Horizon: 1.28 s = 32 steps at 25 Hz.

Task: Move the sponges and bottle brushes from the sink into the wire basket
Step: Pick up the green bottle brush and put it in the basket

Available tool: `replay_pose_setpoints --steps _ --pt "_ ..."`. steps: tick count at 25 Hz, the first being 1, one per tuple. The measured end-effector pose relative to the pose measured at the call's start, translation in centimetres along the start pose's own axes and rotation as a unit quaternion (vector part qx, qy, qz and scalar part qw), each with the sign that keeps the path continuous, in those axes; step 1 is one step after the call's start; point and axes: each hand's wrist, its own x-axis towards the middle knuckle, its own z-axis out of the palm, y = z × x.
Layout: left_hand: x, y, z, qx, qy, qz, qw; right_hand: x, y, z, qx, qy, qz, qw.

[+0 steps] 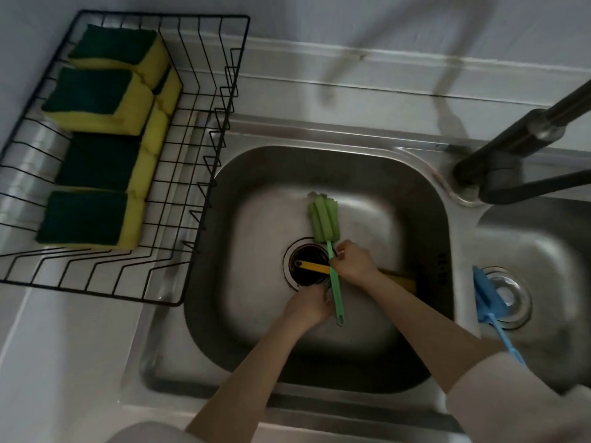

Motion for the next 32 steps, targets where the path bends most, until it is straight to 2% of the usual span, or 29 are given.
replay_pose_setpoints --steps 7,11,14,19,23,28,32 --pt "1.2 -0.2 0.9 -0.14 0.0 -0.023 0.99 0.6 0.1 1.1 -0.003 -0.023 0.013 1.0" --pt "1.0 0.2 0.4 -0.272 0.027 -0.053 0.961 0.3 -0.6 1.3 0.03 -0.03 0.006 0.999" --pt "0.6 0.5 -0.2 -0.32 0.071 -0.065 0.943 -0.4 -1.2 0.9 0.044 -0.021 -0.004 0.999" --pt "-0.7 0.9 -1.3 -0.275 0.145 -0.029 0.95 -1.5 -2.4 -0.2 0.088 0.0 -0.041 0.995" --pt "-2.8 2.0 -3.6 -0.216 0.205 0.031 0.954 -3.1 -3.5 -1.8 0.135 0.071 -0.13 0.98" --pt "-5.9 3.4 -6.5 -0.246 0.248 0.087 0.933 -6.2 -4.5 -4.6 0.032 0.104 -0.272 0.956" --pt "-8.9 4.4 -8.2 -0.243 0.252 0.154 0.924 -9.4 -5.7 -6.0 -0.009 0.164 -0.332 0.929"
